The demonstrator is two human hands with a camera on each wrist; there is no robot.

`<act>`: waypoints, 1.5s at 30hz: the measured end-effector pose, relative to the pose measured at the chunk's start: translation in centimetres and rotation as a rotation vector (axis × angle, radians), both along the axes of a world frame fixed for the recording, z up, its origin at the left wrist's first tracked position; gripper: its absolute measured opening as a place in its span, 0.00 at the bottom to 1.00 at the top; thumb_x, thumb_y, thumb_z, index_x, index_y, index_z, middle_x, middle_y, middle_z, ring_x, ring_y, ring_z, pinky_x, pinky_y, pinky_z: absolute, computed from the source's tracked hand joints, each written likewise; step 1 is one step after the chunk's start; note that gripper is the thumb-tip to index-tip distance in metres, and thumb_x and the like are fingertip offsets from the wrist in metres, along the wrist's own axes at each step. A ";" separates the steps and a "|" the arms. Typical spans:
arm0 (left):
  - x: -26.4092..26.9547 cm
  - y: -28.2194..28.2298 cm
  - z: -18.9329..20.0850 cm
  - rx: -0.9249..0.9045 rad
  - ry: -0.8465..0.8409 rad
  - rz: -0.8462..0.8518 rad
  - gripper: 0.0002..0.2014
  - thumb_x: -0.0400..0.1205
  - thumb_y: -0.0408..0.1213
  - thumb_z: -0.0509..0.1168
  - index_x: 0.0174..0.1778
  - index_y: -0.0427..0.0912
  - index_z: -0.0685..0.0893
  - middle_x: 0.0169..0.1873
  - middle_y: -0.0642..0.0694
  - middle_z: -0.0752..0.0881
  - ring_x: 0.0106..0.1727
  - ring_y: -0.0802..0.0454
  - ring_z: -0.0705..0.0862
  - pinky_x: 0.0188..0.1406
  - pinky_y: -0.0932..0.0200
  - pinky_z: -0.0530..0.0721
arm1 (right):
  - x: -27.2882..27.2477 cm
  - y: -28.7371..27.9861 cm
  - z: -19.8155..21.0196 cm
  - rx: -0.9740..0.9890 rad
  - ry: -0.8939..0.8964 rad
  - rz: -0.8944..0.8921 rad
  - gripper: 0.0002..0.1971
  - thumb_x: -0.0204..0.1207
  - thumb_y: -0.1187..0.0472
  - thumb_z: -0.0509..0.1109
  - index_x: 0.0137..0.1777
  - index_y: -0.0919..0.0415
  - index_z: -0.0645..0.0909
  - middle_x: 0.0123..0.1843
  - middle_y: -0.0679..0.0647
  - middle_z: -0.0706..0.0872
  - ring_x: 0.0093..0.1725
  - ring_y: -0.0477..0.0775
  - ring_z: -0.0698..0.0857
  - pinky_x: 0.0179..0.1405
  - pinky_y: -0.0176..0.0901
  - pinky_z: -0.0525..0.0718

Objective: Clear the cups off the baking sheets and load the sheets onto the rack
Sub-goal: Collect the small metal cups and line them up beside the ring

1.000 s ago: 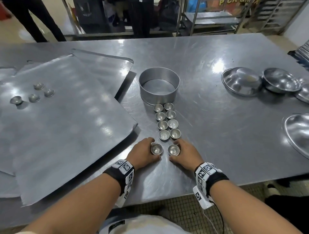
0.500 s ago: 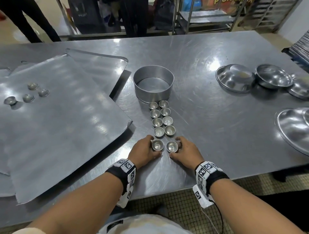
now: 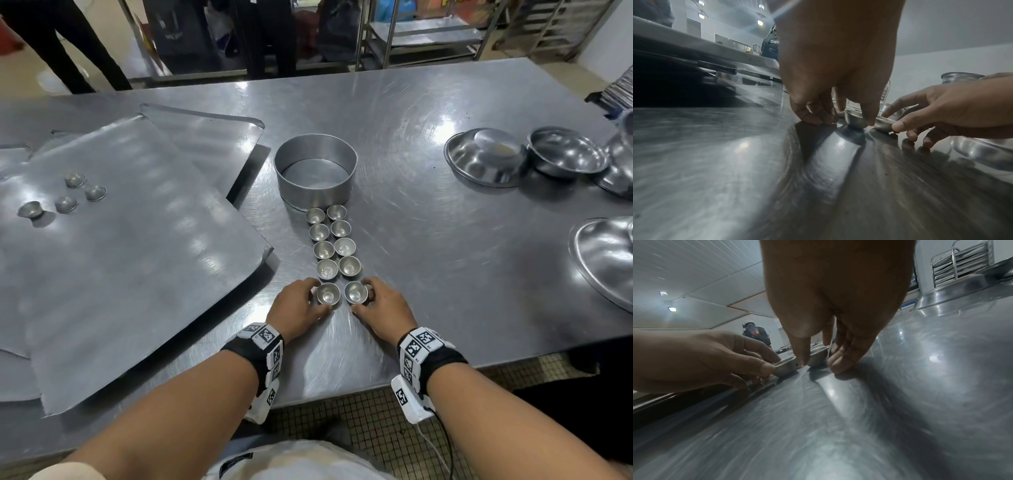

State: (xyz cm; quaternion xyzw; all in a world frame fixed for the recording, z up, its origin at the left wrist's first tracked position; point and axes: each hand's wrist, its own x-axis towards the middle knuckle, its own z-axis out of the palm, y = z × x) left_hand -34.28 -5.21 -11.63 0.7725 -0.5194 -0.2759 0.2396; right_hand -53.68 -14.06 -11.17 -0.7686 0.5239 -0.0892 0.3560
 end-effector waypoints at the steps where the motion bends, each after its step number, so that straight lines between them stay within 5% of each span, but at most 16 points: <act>1: 0.0 -0.1 0.0 0.001 -0.001 0.004 0.27 0.75 0.55 0.76 0.66 0.45 0.83 0.51 0.45 0.88 0.51 0.48 0.86 0.52 0.49 0.83 | 0.0 0.0 0.0 0.003 -0.002 -0.005 0.25 0.72 0.50 0.79 0.68 0.50 0.77 0.55 0.48 0.87 0.50 0.50 0.82 0.50 0.41 0.75; 8: -0.2 -0.3 0.3 0.024 -0.027 0.016 0.23 0.75 0.56 0.76 0.55 0.42 0.84 0.45 0.46 0.86 0.47 0.47 0.84 0.46 0.50 0.82 | 0.1 -0.2 -0.2 0.016 0.000 -0.021 0.26 0.73 0.47 0.78 0.69 0.50 0.77 0.58 0.49 0.86 0.53 0.49 0.82 0.53 0.42 0.78; 22: -0.3 -0.7 0.4 0.017 -0.030 -0.001 0.26 0.76 0.58 0.75 0.62 0.44 0.84 0.49 0.42 0.88 0.51 0.44 0.86 0.42 0.56 0.73 | 0.3 -0.6 -0.7 -0.045 -0.021 0.005 0.24 0.74 0.50 0.77 0.70 0.49 0.80 0.50 0.43 0.80 0.50 0.46 0.79 0.51 0.38 0.72; 27: -0.1 -0.7 0.6 0.024 -0.007 -0.006 0.25 0.76 0.55 0.76 0.61 0.43 0.84 0.48 0.43 0.89 0.51 0.44 0.86 0.44 0.54 0.77 | 0.5 -0.6 -0.3 -0.034 -0.059 -0.002 0.22 0.73 0.49 0.78 0.66 0.45 0.81 0.46 0.40 0.82 0.48 0.46 0.81 0.46 0.34 0.75; 32: 1.1 -0.7 1.6 0.028 0.032 -0.017 0.31 0.76 0.60 0.75 0.66 0.42 0.81 0.48 0.44 0.90 0.51 0.47 0.87 0.48 0.52 0.82 | 1.1 -1.2 1.0 -0.074 -0.048 -0.112 0.21 0.73 0.40 0.75 0.62 0.46 0.81 0.45 0.44 0.84 0.47 0.48 0.84 0.51 0.46 0.83; 37: 4.9 -1.1 5.0 -0.042 -0.038 -0.029 0.26 0.79 0.59 0.72 0.66 0.45 0.84 0.48 0.48 0.89 0.50 0.51 0.86 0.61 0.55 0.80 | 6.6 -3.5 5.0 -0.200 -0.090 -0.076 0.14 0.76 0.42 0.71 0.56 0.47 0.84 0.41 0.45 0.85 0.44 0.51 0.84 0.50 0.48 0.84; 45: 19.2 3.0 10.6 -0.072 -0.093 0.102 0.22 0.79 0.62 0.71 0.60 0.51 0.86 0.45 0.53 0.89 0.45 0.56 0.85 0.45 0.59 0.82 | 24.1 -2.9 10.9 -0.261 -0.100 0.212 0.15 0.79 0.42 0.69 0.57 0.50 0.84 0.45 0.47 0.86 0.48 0.51 0.84 0.50 0.43 0.79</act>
